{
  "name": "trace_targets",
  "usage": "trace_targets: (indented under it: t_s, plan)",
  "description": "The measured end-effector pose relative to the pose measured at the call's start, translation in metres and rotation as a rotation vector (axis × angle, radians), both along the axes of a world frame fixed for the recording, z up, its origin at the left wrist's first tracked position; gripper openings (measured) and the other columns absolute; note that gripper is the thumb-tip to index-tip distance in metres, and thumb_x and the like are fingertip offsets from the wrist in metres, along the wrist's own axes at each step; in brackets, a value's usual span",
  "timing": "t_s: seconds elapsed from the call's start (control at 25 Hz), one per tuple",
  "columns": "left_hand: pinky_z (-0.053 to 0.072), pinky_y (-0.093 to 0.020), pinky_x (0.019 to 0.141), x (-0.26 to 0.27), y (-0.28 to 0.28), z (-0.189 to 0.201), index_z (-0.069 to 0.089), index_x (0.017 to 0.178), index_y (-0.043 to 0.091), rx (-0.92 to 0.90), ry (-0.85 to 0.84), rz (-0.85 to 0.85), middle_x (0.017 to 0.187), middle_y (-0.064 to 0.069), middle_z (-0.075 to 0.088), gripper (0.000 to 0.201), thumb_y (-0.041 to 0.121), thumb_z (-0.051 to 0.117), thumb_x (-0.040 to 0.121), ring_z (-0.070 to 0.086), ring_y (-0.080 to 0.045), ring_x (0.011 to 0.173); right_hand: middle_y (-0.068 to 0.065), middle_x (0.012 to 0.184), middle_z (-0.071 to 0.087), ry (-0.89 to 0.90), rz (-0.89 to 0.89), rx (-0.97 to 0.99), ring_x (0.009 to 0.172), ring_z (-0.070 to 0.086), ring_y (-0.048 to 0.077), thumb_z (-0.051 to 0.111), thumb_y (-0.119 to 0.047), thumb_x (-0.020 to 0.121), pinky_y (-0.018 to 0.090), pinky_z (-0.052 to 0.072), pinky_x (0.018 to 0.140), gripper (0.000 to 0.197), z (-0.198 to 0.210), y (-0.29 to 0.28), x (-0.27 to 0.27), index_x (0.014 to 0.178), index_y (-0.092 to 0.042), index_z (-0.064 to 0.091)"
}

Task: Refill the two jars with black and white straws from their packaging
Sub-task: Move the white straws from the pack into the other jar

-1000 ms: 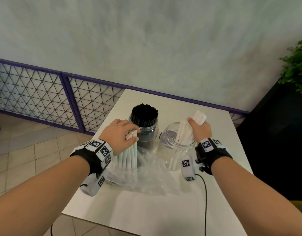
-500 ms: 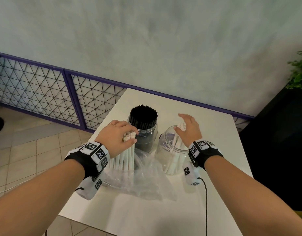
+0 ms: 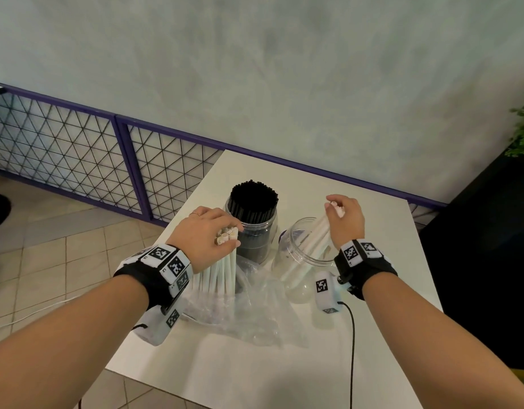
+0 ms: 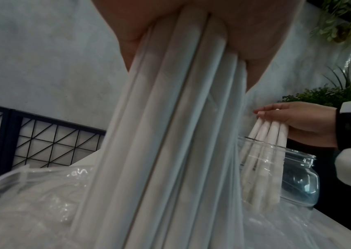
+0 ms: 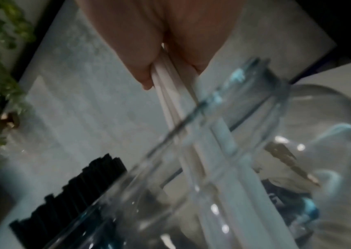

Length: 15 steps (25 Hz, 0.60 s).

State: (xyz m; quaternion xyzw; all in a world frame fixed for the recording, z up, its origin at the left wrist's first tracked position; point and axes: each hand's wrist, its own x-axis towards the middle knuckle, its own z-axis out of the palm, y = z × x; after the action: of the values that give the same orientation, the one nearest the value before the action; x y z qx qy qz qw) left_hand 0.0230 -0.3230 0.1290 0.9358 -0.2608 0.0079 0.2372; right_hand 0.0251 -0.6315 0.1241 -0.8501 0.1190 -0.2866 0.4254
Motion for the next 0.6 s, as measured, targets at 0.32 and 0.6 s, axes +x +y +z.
trace_targets:
  t_s: [0.32, 0.6]
  plan:
    - [0.038, -0.031, 0.091, -0.001, -0.001, 0.001, 0.056, 0.111, 0.047, -0.003, 0.011, 0.001, 0.114, 0.022, 0.055, 0.049, 0.068, 0.034, 0.072, 0.041, -0.013, 0.114, 0.011, 0.127, 0.052, 0.289, 0.088, 0.035, 0.105, 0.048, 0.016, 0.056, -0.023, 0.095, 0.023, 0.036, 0.092, 0.036, -0.008, -0.023, -0.012, 0.13, -0.016, 0.053]
    - [0.039, -0.034, 0.094, -0.004, -0.002, 0.007, 0.056, 0.112, 0.047, 0.005, 0.035, 0.007, 0.117, 0.019, 0.056, 0.052, 0.068, 0.032, 0.072, 0.041, -0.015, 0.116, 0.009, 0.139, 0.042, 0.042, 0.025, -0.116, 0.13, 0.033, 0.024, 0.052, -0.027, 0.096, 0.032, 0.025, 0.109, 0.046, 0.019, 0.01, -0.042, 0.139, -0.015, 0.041]
